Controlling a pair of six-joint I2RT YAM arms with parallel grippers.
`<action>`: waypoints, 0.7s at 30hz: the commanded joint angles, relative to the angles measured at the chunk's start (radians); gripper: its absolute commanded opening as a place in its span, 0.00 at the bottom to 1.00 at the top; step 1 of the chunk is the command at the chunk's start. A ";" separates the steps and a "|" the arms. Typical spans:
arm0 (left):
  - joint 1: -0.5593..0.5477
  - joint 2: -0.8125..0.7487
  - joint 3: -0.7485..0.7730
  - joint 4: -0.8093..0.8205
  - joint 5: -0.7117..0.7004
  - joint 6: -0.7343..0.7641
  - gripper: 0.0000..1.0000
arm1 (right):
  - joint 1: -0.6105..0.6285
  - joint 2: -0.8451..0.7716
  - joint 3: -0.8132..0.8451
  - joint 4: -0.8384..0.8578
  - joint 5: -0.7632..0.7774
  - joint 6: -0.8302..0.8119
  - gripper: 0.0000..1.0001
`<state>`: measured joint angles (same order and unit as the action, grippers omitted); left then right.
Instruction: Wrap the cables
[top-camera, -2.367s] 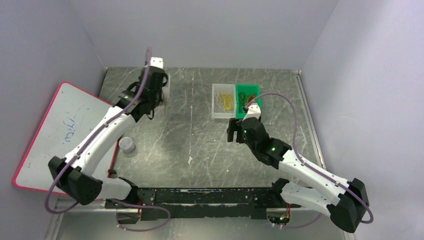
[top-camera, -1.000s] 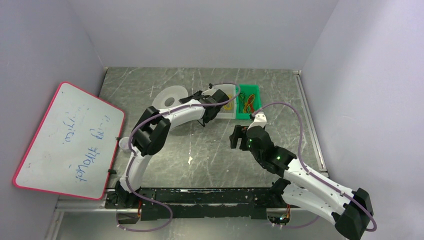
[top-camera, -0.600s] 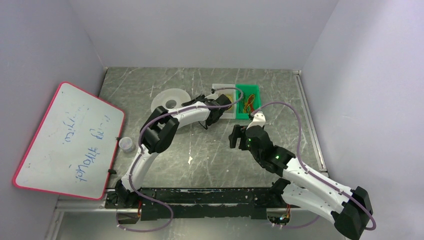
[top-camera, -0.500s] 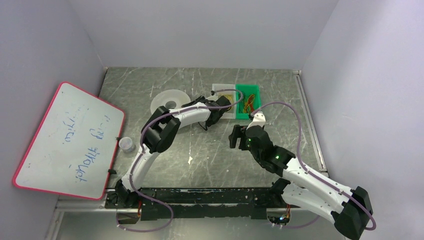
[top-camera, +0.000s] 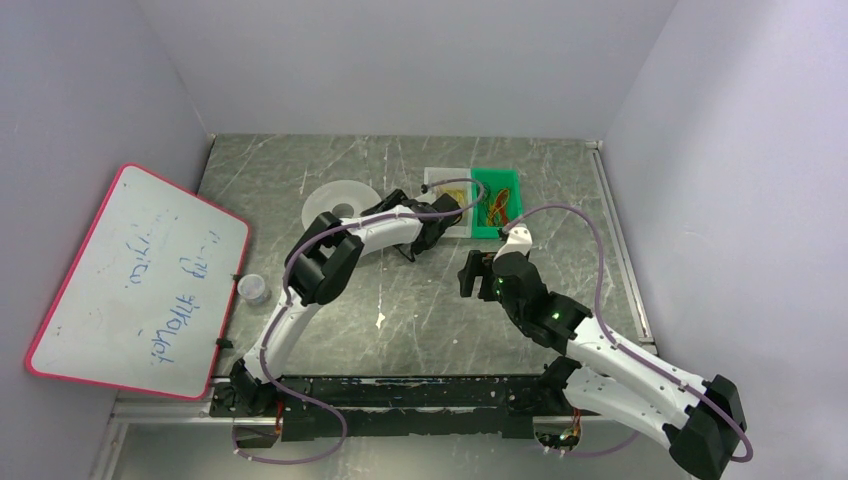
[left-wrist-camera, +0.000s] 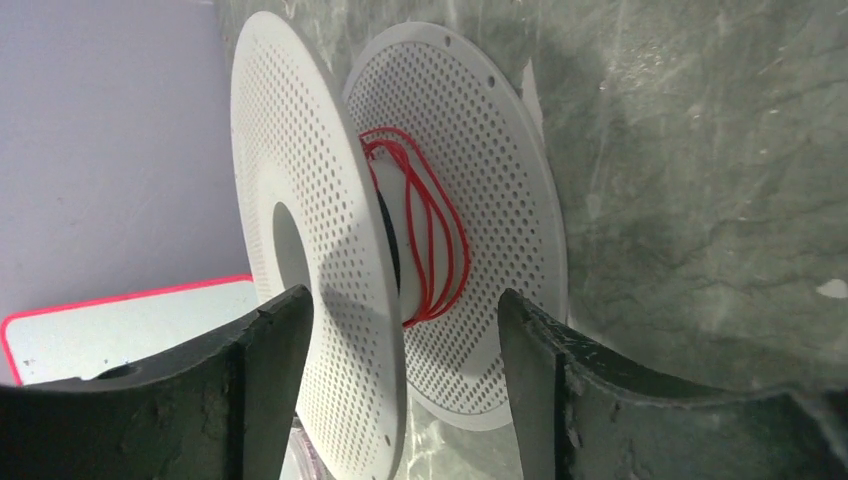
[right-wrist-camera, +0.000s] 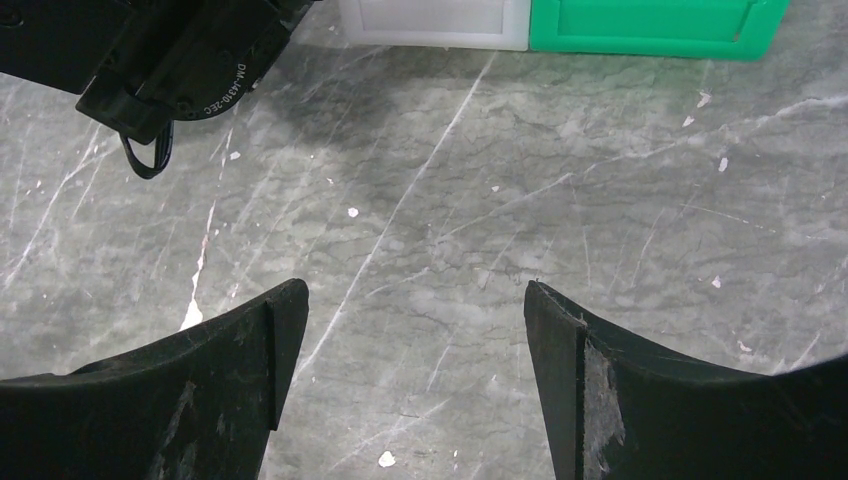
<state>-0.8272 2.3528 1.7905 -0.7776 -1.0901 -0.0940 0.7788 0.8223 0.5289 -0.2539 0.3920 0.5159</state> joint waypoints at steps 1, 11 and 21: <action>-0.016 0.003 0.040 -0.010 0.053 -0.028 0.78 | -0.007 -0.013 -0.011 -0.003 0.008 -0.001 0.83; -0.023 -0.079 0.033 0.040 0.139 -0.034 1.00 | -0.006 -0.024 -0.007 -0.013 0.005 0.001 0.83; -0.023 -0.143 0.009 0.018 0.162 -0.067 1.00 | -0.006 -0.016 -0.002 -0.011 0.001 0.001 0.83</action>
<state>-0.8413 2.2845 1.8080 -0.7689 -0.9562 -0.1299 0.7788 0.8131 0.5289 -0.2600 0.3912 0.5159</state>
